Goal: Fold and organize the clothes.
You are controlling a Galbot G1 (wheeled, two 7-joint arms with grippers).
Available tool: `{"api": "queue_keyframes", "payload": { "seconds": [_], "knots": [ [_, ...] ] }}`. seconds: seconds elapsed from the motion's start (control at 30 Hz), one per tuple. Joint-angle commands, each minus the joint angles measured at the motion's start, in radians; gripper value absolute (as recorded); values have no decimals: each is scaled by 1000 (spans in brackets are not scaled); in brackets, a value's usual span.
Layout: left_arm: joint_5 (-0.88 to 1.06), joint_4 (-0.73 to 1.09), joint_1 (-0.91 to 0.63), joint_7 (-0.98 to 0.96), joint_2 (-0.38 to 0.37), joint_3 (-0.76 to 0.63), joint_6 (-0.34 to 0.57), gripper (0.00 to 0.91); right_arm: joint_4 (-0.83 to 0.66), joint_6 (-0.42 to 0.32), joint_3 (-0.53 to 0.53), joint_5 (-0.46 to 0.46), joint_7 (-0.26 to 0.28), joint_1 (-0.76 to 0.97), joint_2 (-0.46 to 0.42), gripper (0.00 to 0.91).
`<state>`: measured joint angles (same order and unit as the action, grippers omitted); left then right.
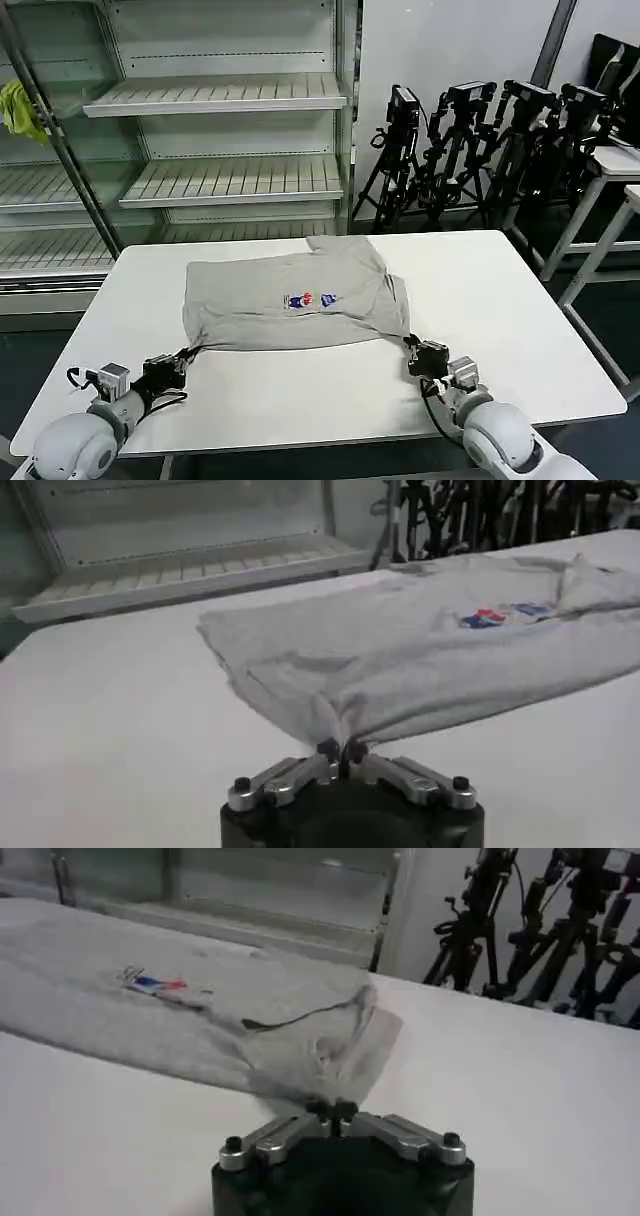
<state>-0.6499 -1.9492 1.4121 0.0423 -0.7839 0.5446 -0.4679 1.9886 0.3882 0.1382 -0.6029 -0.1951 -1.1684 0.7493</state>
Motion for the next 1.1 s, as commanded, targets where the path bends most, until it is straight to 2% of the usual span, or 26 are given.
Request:
{"api": "queue_keyframes", "payload": {
  "seconds": [0.03,0.17,0.4,0.63,1.0,1.03,1.07,1.1],
  "knots": [
    [0,-135,188,-9,26,91,1,50,209,9,150,-55,-17,-248,-180,0],
    [2,-219,316,-18,46,158,-3,50,291,19,302,-69,-33,-413,-238,0],
    [5,-347,557,-22,40,295,0,50,366,21,478,-72,-37,-601,-259,0],
    [42,-432,685,-24,-8,369,6,50,391,16,536,-52,-40,-709,-246,0],
    [85,-456,708,-22,-50,345,12,50,376,13,534,-16,-31,-726,-233,0],
    [83,-459,707,-23,-51,345,11,50,378,21,536,-13,-29,-725,-235,312],
    [83,-461,708,-24,-51,345,8,50,382,32,536,-14,-28,-724,-235,897],
    [82,-465,710,-25,-51,345,7,101,385,38,537,-13,-28,-724,-235,907]
  ]
}}
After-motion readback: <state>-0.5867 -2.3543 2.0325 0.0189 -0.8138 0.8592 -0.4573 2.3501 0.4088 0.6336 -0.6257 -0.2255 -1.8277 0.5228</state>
